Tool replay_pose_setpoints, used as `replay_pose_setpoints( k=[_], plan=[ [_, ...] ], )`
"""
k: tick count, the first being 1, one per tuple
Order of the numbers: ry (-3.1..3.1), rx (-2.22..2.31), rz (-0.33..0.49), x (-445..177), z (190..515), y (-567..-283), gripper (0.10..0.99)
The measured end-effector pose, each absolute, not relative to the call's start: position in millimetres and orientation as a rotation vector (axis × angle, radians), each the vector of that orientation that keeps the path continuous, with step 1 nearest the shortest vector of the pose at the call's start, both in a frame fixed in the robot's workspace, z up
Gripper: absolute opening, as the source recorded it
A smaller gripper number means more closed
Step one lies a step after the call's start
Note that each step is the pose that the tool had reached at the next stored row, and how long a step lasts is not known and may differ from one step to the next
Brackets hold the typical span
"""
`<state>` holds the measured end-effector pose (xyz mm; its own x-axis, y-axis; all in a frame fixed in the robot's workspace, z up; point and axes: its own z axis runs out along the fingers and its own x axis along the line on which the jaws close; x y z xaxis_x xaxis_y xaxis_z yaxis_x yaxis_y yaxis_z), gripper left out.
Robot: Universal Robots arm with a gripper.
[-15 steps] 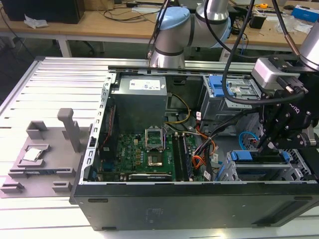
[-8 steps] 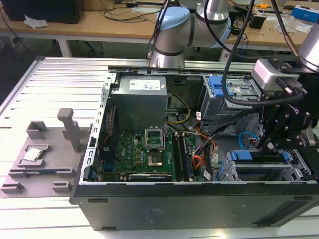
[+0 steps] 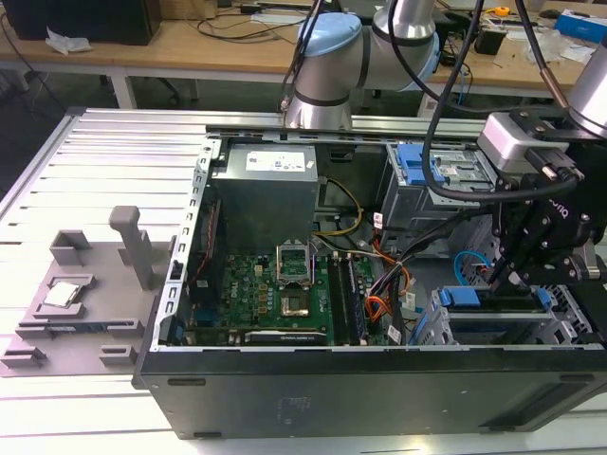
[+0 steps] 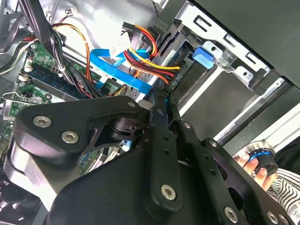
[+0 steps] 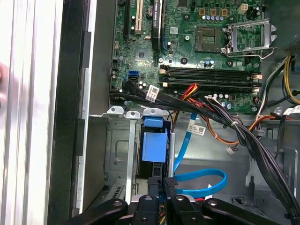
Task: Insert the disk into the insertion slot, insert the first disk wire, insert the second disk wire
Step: 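Insert the second disk wire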
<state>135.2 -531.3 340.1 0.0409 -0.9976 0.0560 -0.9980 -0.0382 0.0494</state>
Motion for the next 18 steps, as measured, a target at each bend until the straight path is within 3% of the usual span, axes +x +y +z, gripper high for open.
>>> replay_pose_setpoints(
  k=[18],
  plan=[
    [-2.093, 2.245, 0.009, 135.3, 346.7, -530.8, 0.161]
  ],
)
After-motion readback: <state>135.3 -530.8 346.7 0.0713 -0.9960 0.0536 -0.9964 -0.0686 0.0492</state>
